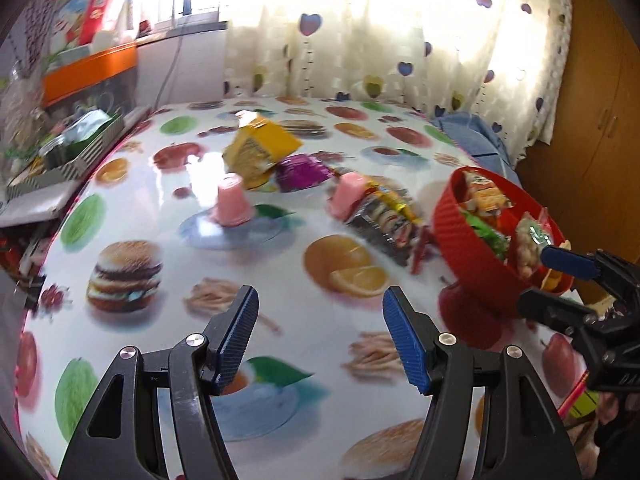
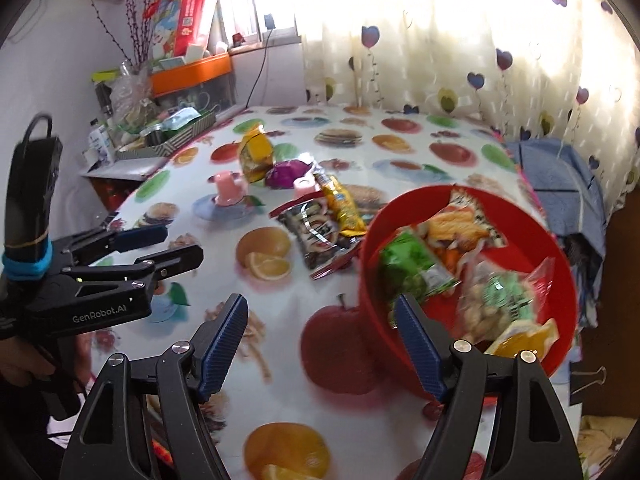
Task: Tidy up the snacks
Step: 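Withdraw both tools from the basket toward the remaining snacks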
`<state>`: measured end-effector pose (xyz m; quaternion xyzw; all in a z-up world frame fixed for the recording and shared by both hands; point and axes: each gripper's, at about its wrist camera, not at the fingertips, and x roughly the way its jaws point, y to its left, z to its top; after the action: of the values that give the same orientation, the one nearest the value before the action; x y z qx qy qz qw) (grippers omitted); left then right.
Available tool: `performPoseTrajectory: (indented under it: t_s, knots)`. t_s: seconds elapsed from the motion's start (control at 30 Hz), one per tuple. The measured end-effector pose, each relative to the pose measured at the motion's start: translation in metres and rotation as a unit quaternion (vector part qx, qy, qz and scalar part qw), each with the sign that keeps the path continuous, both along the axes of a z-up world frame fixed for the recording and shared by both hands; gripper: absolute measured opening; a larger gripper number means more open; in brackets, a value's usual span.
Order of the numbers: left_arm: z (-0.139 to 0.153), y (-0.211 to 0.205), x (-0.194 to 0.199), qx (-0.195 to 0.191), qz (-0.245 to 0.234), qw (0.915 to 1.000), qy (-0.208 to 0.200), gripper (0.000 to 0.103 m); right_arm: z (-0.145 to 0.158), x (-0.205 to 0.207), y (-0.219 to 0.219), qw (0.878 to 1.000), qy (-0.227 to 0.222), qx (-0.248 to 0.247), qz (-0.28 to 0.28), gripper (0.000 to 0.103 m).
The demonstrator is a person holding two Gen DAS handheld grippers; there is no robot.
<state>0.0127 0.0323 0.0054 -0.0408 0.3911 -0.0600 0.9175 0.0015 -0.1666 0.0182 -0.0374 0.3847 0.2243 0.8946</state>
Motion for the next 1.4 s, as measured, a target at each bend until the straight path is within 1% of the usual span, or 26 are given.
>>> performPoseTrajectory:
  t_s: [0.2,0.3,0.37,0.53,0.7,0.8,0.87,0.9,0.97,1.17,1.23,1.4]
  knots:
    - [-0.002,0.018,-0.006,-0.009,0.022,0.9997,-0.001,0.066,0.002,-0.002,0.007,1.0,-0.004,0.005,0.004,0.074]
    - [-0.006,0.026,-0.005,-0.014,0.03,0.9994,0.008,0.066,0.002,-0.002,0.01,1.0,-0.003,0.004,0.01,0.072]
    - [-0.01,0.031,-0.005,-0.023,0.028,0.9992,0.016,0.066,0.002,-0.001,0.013,1.0,-0.004,0.002,0.012,0.068]
    - [-0.019,0.041,-0.005,-0.039,0.018,0.9984,0.036,0.066,-0.001,0.004,0.018,1.0,-0.001,-0.001,0.017,0.065]
    - [-0.022,0.052,-0.003,-0.055,0.028,0.9969,0.048,0.065,-0.003,0.01,0.025,1.0,0.001,-0.007,0.027,0.059]
    - [-0.021,0.056,0.001,-0.049,0.031,0.9973,0.046,0.065,-0.004,0.015,0.031,0.999,0.001,-0.011,0.034,0.057]
    - [-0.021,0.059,0.004,-0.053,0.029,0.9971,0.046,0.065,-0.005,0.02,0.035,0.999,0.002,-0.014,0.039,0.056]
    - [-0.021,0.059,0.006,-0.046,0.032,0.9975,0.043,0.065,-0.006,0.024,0.038,0.999,0.004,-0.015,0.041,0.056]
    - [-0.019,0.06,0.011,-0.039,0.031,0.9981,0.037,0.065,-0.007,0.03,0.042,0.999,0.007,-0.018,0.044,0.056]
    - [-0.015,0.065,0.035,-0.046,0.023,0.998,0.037,0.065,-0.012,0.055,0.06,0.998,0.02,-0.034,0.058,0.056]
    - [-0.015,0.065,0.046,-0.048,0.016,0.998,0.037,0.065,-0.014,0.065,0.064,0.998,0.022,-0.038,0.055,0.056]
    - [-0.025,0.066,0.078,-0.054,-0.001,0.9972,0.052,0.065,-0.023,0.093,0.071,0.996,0.043,-0.056,0.048,0.056]
